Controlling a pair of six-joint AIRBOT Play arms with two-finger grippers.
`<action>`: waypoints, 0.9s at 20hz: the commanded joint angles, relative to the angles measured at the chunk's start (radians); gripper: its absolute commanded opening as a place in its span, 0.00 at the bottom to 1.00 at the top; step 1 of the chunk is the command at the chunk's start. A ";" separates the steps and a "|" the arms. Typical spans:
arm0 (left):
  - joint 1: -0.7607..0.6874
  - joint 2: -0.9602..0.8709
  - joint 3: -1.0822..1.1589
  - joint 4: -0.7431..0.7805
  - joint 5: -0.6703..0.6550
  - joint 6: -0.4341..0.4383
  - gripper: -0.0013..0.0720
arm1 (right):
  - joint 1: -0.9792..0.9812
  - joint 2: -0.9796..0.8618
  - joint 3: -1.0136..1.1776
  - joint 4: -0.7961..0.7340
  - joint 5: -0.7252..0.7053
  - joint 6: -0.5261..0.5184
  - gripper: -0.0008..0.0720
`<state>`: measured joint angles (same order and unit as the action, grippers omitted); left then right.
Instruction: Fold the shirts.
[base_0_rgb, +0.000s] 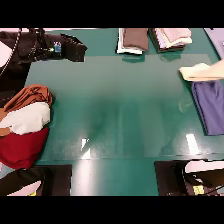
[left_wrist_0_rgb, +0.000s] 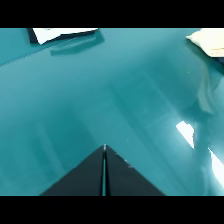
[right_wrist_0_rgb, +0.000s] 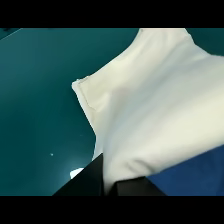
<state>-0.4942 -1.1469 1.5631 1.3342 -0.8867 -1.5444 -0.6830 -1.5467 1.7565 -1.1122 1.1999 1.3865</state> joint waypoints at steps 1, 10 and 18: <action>-0.001 0.000 0.000 -0.006 0.012 -0.004 0.05 | -0.062 0.014 0.003 0.024 -0.024 0.003 0.03; -0.001 0.000 0.000 -0.007 0.003 0.000 0.05 | -0.082 0.025 0.211 0.113 0.156 0.004 0.03; -0.001 0.000 0.000 -0.006 -0.039 0.002 0.05 | -0.170 0.188 -0.025 -0.056 0.176 0.002 0.03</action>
<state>-0.4942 -1.1465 1.5631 1.3273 -0.9054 -1.5452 -0.8181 -1.4185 1.8301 -1.1080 1.3670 1.3914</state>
